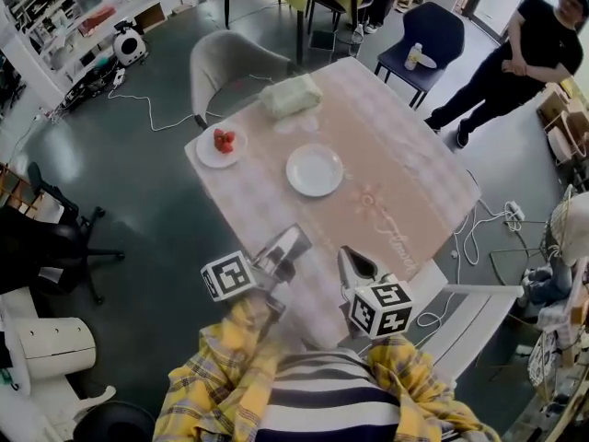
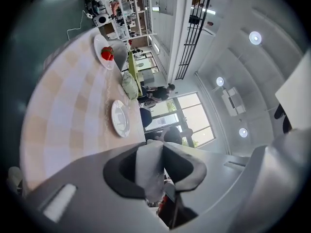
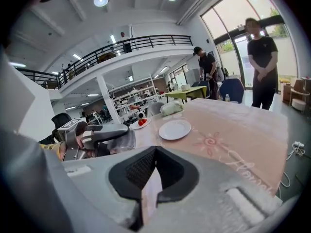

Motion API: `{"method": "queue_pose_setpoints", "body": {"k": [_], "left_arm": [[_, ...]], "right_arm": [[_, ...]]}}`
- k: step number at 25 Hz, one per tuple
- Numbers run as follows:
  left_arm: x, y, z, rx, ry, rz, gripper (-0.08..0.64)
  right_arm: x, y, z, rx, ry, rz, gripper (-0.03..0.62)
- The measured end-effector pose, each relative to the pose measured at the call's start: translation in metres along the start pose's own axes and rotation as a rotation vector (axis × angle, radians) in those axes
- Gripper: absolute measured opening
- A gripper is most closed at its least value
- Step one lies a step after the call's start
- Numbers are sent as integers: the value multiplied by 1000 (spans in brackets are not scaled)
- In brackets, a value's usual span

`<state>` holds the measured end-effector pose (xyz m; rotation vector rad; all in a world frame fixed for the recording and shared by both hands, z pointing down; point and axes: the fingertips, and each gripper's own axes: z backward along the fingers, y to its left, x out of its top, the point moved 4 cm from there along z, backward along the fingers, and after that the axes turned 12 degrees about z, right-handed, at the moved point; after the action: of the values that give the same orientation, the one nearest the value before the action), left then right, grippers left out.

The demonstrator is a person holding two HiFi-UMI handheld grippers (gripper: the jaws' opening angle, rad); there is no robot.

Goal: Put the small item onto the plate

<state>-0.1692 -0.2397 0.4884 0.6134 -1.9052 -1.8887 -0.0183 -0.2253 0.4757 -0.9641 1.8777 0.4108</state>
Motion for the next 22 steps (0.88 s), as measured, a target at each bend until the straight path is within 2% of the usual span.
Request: {"method": "queue_pose_setpoints", "body": {"k": [6,11,16,22], "left_arm": [[25,7,-38,8,62,24,87],[40,21,-61,57,96,-5,87],[56,36,-85,113,87,-68,87],[69,36,-113,112,107,-69,87]], "right_arm": [[15,-23,-41,-38,15,4,-5],[17,-32,-65,-55,32,-2,-5],[17,-38,-91,-50,52,10,-5],[30,-50,-123,-56,57,36,-5]]}}
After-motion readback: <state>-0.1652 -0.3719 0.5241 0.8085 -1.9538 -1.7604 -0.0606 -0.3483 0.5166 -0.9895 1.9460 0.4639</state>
